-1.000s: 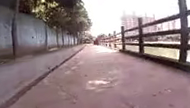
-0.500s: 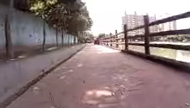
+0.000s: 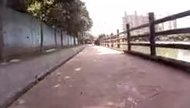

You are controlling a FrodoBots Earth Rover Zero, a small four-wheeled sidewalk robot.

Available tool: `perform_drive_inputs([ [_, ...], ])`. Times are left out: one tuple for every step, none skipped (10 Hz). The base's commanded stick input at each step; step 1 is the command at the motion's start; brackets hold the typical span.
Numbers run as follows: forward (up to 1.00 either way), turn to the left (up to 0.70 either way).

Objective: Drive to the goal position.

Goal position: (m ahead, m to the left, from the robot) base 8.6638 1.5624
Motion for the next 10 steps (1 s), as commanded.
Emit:
perform_drive_inputs([
  [0.70, 0.00],
  [0.70, 0.00],
  [0.70, 0.00],
  [0.70, 0.00],
  [0.70, 0.00],
  [0.70, 0.00],
  [0.70, 0.00],
  [0.70, 0.00],
  [0.70, 0.00],
  [0.70, 0.00],
])
